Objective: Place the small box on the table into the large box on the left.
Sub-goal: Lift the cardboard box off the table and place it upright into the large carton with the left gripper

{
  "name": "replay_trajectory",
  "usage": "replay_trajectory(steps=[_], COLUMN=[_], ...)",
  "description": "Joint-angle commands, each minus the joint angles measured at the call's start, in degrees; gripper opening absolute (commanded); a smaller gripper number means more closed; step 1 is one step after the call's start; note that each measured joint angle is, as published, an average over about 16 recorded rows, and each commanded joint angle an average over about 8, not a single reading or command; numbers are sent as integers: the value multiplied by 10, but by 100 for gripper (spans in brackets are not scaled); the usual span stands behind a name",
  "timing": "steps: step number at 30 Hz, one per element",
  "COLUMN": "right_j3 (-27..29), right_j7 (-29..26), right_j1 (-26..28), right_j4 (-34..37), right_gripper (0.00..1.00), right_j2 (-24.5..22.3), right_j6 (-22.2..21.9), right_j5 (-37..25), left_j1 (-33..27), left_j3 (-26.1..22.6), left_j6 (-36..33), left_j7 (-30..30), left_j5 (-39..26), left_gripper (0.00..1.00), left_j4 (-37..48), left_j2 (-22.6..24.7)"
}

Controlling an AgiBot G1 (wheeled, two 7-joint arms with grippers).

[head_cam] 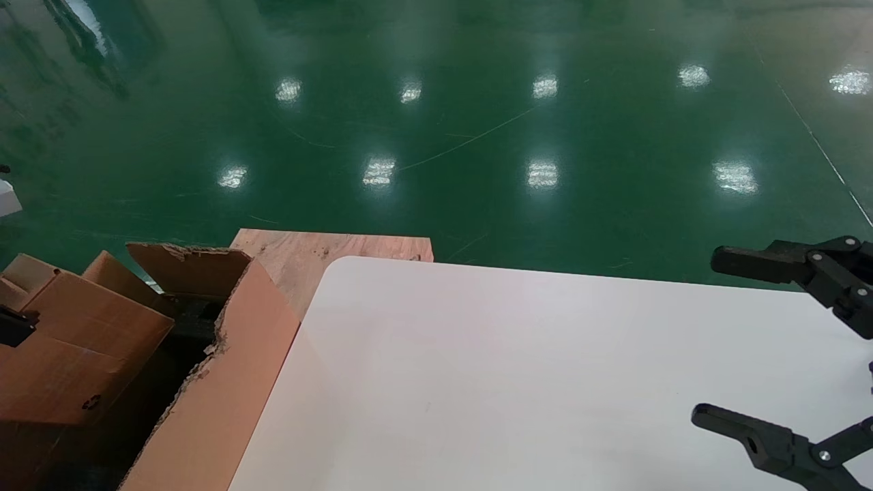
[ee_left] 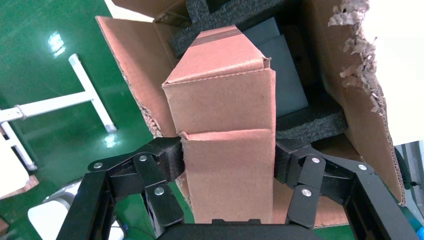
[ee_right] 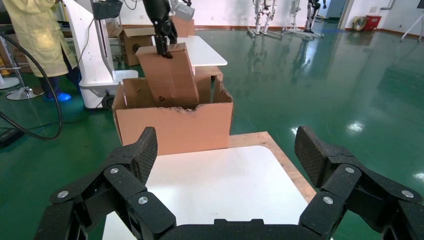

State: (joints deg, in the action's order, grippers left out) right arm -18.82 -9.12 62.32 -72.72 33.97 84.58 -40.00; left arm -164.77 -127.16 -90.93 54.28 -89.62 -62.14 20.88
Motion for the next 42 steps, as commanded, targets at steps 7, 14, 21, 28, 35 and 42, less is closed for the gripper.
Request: replay_trajectory(steps=[7, 14, 21, 28, 35, 42], right_j3=[0, 0, 0, 0, 0, -1], right_j7=[0, 0, 0, 0, 0, 0], right_j1=[0, 0, 0, 0, 0, 0], right_j4=[0, 0, 0, 0, 0, 0], right_gripper=[100, 100, 100, 100, 100, 100], right_j2=[0, 0, 0, 0, 0, 0], right_j6=[0, 0, 0, 0, 0, 0], right_j5=[0, 0, 0, 0, 0, 0], left_j1=[23, 62, 115, 165, 215, 261], left_j3=[-16, -28, -37, -41, -48, -56], left_j6=[12, 45, 84, 109, 126, 139], left_j7=[63, 94, 90, 75, 69, 71], left_j5=[-19, -23, -10, 19, 38, 47], left_gripper=[0, 0, 0, 0, 0, 0], left_j4=[-36, -25, 12, 66, 123, 183], left_j2=[-7, 1, 14, 30, 43, 57])
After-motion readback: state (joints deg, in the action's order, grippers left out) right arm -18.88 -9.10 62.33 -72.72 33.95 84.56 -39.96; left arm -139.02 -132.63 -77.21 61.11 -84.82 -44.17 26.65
